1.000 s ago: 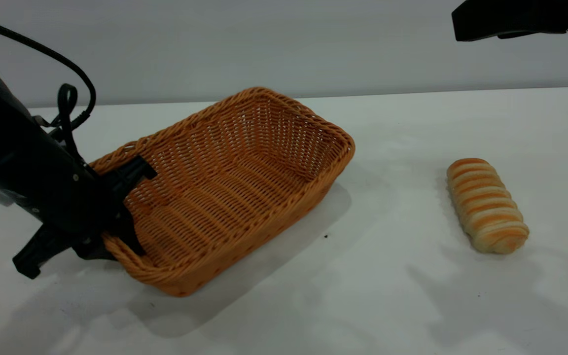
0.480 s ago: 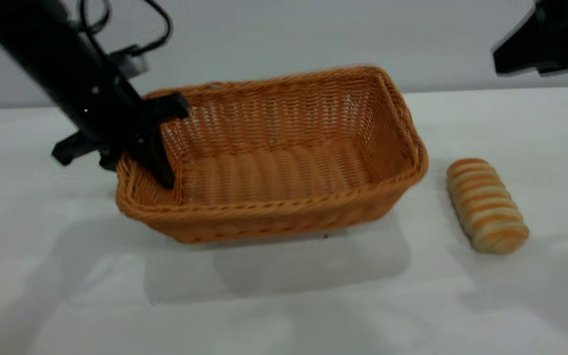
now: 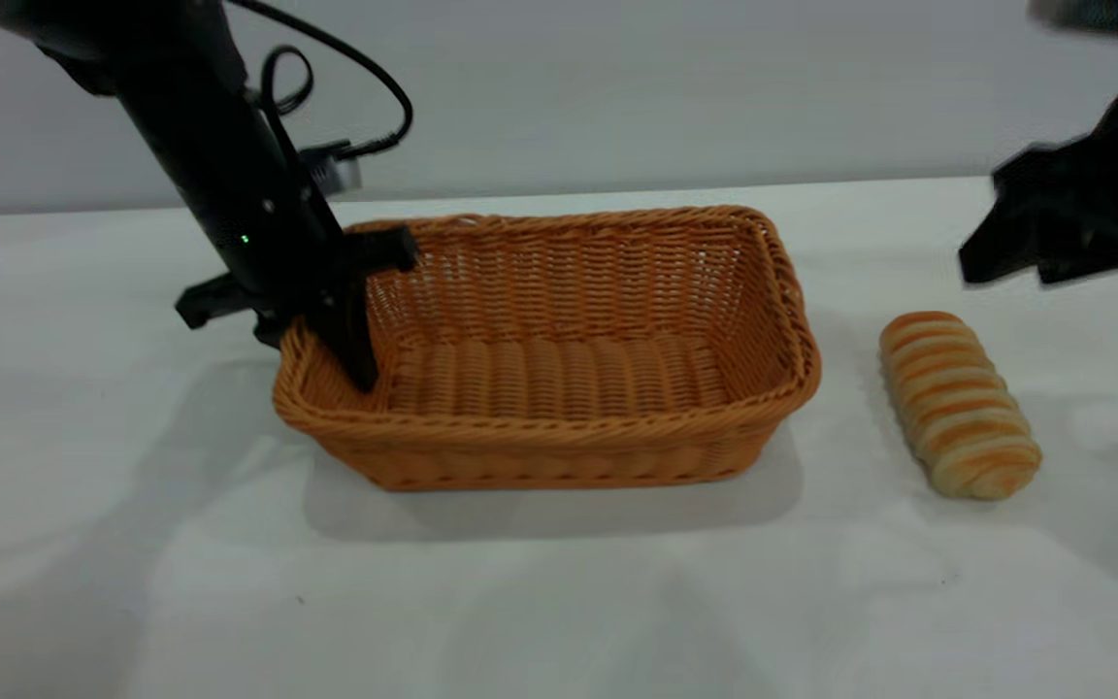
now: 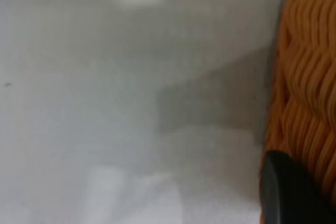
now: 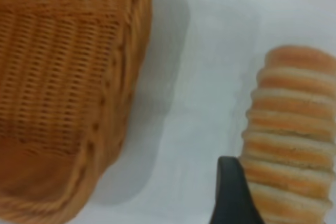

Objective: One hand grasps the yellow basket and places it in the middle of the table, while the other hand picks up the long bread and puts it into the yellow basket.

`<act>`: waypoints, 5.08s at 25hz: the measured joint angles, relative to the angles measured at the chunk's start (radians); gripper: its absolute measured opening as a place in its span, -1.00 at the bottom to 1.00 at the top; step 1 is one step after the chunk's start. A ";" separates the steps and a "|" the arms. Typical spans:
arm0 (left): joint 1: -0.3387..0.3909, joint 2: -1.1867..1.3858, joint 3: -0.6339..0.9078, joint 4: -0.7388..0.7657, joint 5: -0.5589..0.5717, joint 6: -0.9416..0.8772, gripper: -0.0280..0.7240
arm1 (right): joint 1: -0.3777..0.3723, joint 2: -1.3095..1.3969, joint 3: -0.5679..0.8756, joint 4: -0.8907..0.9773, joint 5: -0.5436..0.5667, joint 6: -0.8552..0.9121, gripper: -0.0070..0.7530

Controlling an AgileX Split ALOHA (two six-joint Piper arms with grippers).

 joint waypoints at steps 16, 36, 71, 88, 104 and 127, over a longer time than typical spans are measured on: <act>-0.018 -0.174 -0.003 0.212 0.199 0.037 0.82 | -0.002 0.353 -0.181 0.010 -0.019 -0.025 -0.21; -0.019 -0.808 -0.002 0.294 0.375 0.043 0.62 | 0.220 0.012 -0.269 -0.259 0.230 0.205 -0.85; -0.019 -1.868 1.127 0.386 0.328 -0.004 0.62 | 0.207 -1.057 0.137 -1.215 0.923 1.089 0.46; -0.019 -2.085 1.197 0.387 0.331 -0.028 0.62 | 0.207 -1.499 0.389 -1.266 0.873 1.207 0.46; 0.131 -2.228 1.197 0.390 0.331 -0.028 0.61 | -0.007 -1.799 0.390 -1.255 0.878 1.210 0.46; 0.221 -2.443 1.197 0.392 0.339 -0.028 0.61 | -0.071 -1.892 0.390 -1.247 0.892 1.211 0.46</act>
